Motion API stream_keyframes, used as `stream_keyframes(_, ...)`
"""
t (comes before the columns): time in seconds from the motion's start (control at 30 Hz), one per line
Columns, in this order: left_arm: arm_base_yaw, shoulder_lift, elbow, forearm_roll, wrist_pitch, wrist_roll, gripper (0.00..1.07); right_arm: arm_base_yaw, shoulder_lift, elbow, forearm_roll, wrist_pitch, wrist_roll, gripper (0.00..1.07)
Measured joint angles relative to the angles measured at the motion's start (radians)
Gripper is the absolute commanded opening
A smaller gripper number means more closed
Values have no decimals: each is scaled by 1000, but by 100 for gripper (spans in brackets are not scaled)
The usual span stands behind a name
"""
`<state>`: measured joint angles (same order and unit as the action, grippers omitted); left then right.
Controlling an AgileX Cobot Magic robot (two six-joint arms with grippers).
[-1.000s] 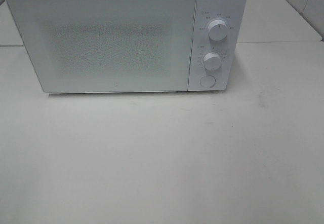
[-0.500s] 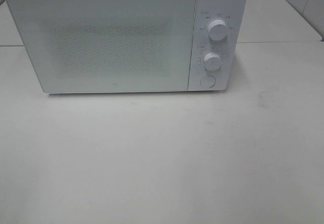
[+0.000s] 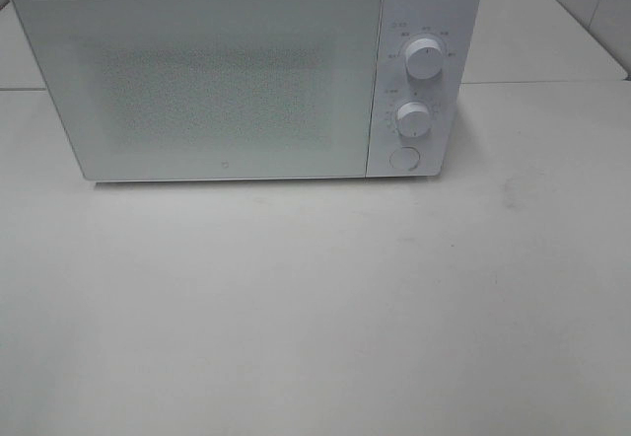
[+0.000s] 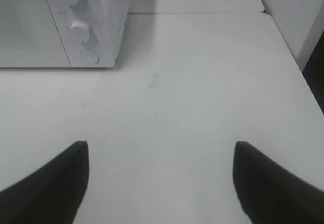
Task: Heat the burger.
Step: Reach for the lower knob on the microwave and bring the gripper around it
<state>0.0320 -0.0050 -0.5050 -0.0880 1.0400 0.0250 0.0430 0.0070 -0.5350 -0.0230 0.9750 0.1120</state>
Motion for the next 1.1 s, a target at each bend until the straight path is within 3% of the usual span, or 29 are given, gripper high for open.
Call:
stream_keyframes(0.33, 0, 0, 0, 0, 0, 0, 89, 0, 135, -1, 3, -178, 0, 75)
stream_keyframes(1.1, 0, 0, 0, 0, -1, 0, 89, 0, 487, 152, 5, -683, 0, 75)
